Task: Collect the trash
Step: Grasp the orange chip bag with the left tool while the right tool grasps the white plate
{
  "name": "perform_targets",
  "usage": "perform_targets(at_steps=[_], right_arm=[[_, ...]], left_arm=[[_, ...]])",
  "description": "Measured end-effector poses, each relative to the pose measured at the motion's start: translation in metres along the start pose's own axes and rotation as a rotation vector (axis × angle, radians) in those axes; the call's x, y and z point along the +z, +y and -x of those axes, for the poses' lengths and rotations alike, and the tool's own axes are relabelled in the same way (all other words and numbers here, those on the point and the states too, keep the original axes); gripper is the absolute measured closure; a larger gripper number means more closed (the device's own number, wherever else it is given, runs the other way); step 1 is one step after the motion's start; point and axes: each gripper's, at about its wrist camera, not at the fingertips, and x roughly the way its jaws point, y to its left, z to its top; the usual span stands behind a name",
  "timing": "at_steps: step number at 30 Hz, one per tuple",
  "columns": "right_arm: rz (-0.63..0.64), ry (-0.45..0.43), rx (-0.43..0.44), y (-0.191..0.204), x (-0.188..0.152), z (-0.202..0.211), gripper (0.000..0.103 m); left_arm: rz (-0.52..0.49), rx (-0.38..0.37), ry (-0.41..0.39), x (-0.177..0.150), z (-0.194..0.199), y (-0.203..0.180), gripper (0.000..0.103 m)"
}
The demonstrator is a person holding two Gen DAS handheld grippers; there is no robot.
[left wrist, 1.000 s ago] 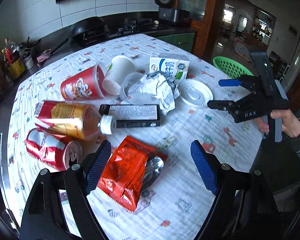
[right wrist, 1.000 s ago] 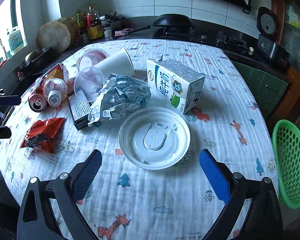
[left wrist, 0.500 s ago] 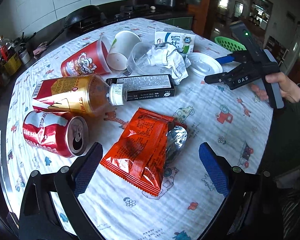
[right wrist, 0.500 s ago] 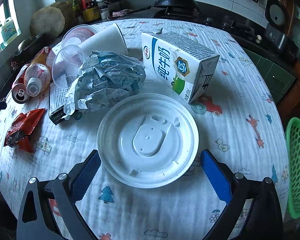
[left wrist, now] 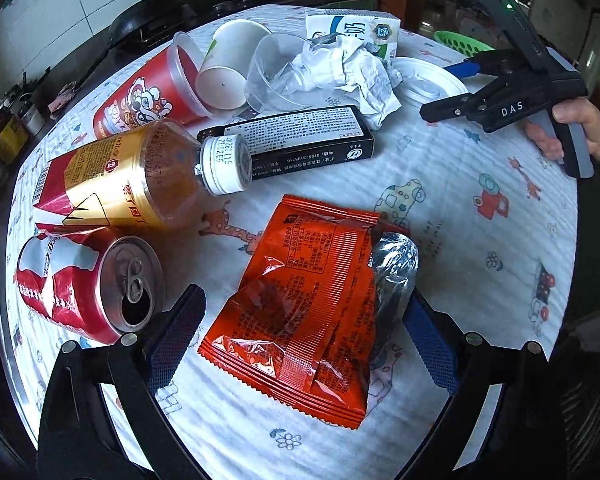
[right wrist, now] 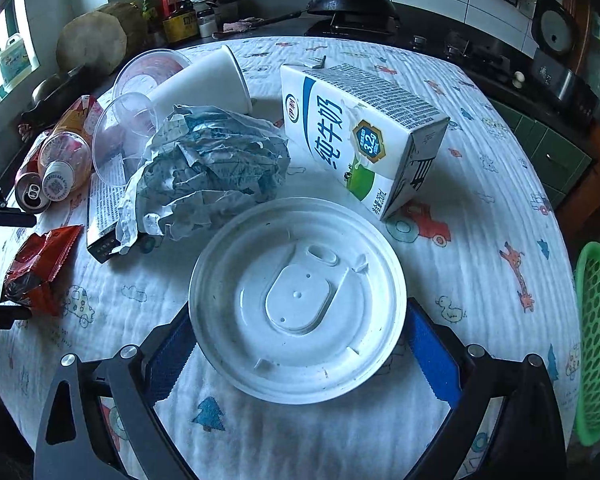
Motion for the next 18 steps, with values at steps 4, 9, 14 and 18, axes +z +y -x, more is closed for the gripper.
perform_targets(at_steps=[4, 9, 14, 18], right_arm=[[-0.01, -0.009, 0.001, 0.0, -0.001, 0.002, 0.014], [-0.014, -0.018, 0.001, 0.002, -0.004, 0.008, 0.014], [-0.013, -0.035, 0.0, 0.004, -0.011, 0.019, 0.014], [-0.026, -0.056, -0.003, 0.003, -0.018, 0.032, 0.014]], left_arm=[[-0.026, -0.007, 0.003, -0.003, -0.002, -0.005, 0.016], [-0.001, -0.036, -0.008, -0.005, 0.002, -0.004, 0.038], [0.024, -0.038, -0.019, -0.009, 0.006, -0.006, 0.044], [0.044, -0.051, -0.044, -0.009, 0.015, -0.011, 0.045]])
